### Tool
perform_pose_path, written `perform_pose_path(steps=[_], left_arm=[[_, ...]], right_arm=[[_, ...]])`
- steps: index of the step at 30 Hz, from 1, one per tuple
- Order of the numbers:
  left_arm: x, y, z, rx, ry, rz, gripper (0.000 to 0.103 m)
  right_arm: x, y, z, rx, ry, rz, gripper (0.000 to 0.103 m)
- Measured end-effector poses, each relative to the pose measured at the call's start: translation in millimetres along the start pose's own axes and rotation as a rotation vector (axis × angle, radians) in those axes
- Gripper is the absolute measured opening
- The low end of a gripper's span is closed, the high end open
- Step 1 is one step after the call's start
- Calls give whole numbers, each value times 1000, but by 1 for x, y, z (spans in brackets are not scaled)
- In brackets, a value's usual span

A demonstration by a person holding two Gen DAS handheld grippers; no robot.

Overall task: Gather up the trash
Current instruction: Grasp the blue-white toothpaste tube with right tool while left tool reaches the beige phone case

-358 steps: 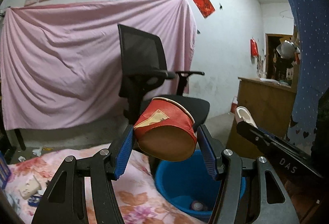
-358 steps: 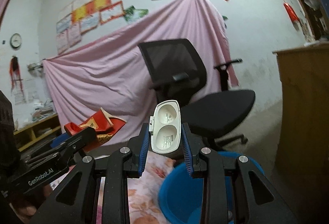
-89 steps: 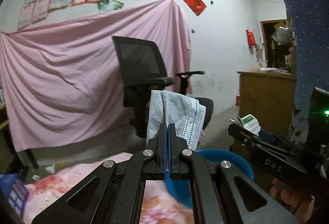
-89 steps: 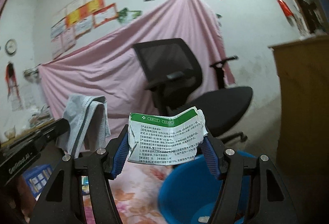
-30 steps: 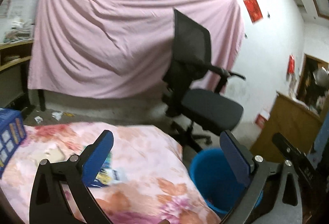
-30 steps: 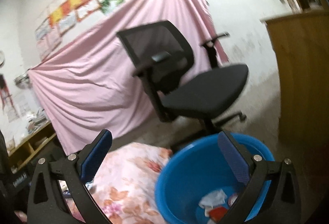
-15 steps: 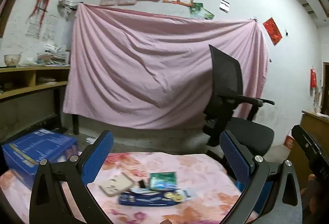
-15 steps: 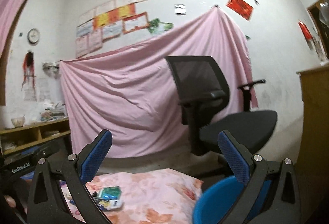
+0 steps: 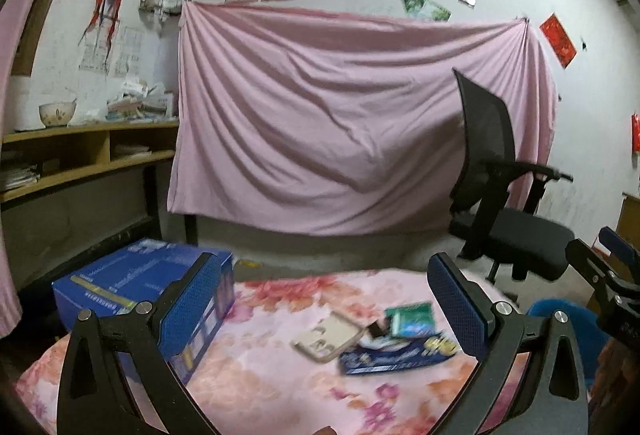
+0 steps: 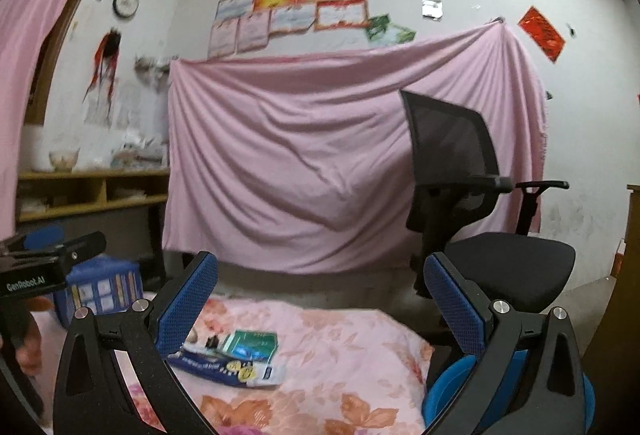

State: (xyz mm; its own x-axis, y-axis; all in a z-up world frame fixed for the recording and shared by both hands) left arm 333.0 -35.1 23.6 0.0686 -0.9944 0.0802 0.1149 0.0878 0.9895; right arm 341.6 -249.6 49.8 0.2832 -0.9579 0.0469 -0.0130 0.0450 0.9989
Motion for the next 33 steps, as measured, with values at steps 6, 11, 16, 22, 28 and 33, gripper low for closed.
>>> perform_pose_path(steps=[6, 11, 16, 22, 28, 33], left_arm=[[-12, -26, -14, -114, -2, -12, 101], [-14, -45, -31, -227, -6, -7, 101], [-15, -64, -53, -339, -22, -10, 95], [-6, -87, -82, -484, -84, -29, 79], [0, -105, -105, -586, -129, -85, 79], [-2, -120, -117, -663, -150, -87, 69]], right_arm=[[-7, -31, -25, -172, 24, -22, 103], [-8, -54, -44, -328, 56, -91, 103], [-14, -76, -55, -451, 114, -159, 95], [-29, -100, -70, -579, 159, -131, 74], [-39, -136, -85, -749, 190, -112, 64], [-40, -147, -86, -796, 212, -163, 62]])
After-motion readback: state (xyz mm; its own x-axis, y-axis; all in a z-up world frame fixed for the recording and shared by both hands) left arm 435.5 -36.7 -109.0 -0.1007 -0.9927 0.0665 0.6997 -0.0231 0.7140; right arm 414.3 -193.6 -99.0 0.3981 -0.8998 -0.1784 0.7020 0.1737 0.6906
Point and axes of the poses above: each gripper's, at about its wrist camera, not at the fingertips, and z roughly against the way its jaws point, x to its right, y to its top, the point moved 8 cm from there along -z, roughly the way its jaws point, and after that the axes turned 7 degrees about x, right-handed, at the moved point
